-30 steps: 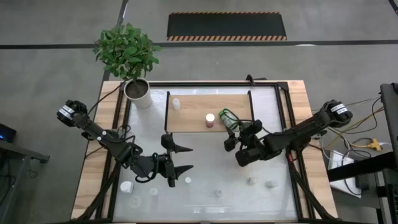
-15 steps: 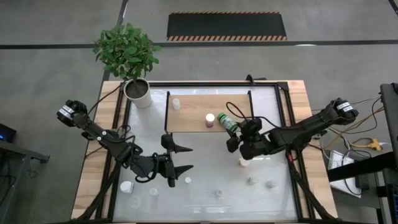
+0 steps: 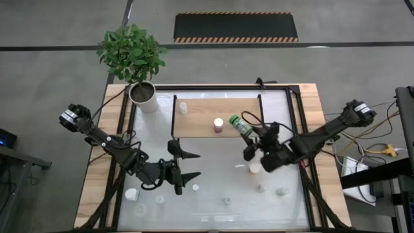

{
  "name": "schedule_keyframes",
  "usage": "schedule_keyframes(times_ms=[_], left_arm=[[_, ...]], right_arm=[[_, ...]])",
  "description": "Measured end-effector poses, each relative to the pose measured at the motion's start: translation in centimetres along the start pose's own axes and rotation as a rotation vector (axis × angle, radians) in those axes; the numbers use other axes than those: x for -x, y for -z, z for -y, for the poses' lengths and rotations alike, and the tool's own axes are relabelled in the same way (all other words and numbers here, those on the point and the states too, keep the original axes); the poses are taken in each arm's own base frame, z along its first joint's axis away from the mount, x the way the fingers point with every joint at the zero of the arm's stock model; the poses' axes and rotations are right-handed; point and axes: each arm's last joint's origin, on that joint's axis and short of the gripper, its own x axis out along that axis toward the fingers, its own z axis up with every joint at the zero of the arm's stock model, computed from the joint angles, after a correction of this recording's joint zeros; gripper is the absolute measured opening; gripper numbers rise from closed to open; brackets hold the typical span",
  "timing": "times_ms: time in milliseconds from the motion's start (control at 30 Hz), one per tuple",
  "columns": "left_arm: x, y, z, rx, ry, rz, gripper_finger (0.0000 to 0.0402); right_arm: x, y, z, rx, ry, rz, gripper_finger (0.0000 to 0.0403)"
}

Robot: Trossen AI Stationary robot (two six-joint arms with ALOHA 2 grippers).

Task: Pick and place medicine bottles onto shelf by color
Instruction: Put the green pill bottle on the shelf

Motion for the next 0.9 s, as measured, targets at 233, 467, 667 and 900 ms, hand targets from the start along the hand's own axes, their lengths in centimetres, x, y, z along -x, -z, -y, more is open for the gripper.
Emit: schedule_keyframes(times_ms=[233,467,667,900], left_arm=[[-0.2,-0.1,-0.1,0.117,0.0,0.116,0.0288],[-1.3,1.3,1.2,0.277,0.068,0.387,0.0288],[-2.8,2.1,2.4,0.335,0.039,0.479,0.0288],[-4.0,1.8,3.8,0.315,0.142,0.556,0.0288]], right_arm=[[5.7,1.7,-1.7,0.115,-0.069,0.225,0.021],[8.5,4.2,-6.4,0.21,-0.252,0.241,0.022],[9.4,3.2,-9.5,0.397,-0.638,0.306,0.0221],[7.7,2.0,-9.9,0.528,-0.822,0.471,0.0221]])
